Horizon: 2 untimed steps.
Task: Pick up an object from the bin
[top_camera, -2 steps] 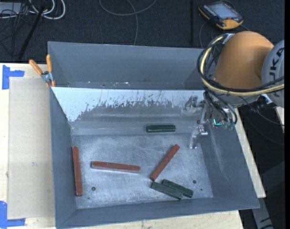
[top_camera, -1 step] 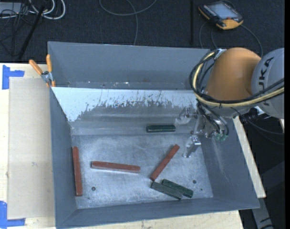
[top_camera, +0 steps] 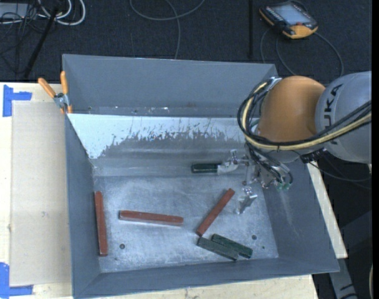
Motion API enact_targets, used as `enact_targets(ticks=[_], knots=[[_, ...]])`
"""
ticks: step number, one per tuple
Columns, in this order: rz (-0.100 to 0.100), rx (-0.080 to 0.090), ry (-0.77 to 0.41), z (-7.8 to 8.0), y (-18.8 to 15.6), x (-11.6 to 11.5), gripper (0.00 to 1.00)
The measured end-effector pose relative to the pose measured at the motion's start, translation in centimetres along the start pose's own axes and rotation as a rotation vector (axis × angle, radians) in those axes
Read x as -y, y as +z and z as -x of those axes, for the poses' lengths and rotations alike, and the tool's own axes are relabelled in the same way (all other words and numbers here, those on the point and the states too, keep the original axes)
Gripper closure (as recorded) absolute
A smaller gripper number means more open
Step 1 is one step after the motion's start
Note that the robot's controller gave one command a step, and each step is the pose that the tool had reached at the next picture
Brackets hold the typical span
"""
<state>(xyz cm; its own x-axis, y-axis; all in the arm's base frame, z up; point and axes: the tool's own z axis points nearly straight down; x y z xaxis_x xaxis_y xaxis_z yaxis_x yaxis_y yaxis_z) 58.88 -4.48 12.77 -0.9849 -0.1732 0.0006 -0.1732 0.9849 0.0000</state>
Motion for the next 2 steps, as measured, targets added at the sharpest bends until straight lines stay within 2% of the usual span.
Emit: enact_targets(ticks=[1,2], knots=[[0.000,0.010,-0.124,1.83,5.12,0.92,1.00],[0.000,0.010,-0.124,1.83,5.12,0.92,1.00]])
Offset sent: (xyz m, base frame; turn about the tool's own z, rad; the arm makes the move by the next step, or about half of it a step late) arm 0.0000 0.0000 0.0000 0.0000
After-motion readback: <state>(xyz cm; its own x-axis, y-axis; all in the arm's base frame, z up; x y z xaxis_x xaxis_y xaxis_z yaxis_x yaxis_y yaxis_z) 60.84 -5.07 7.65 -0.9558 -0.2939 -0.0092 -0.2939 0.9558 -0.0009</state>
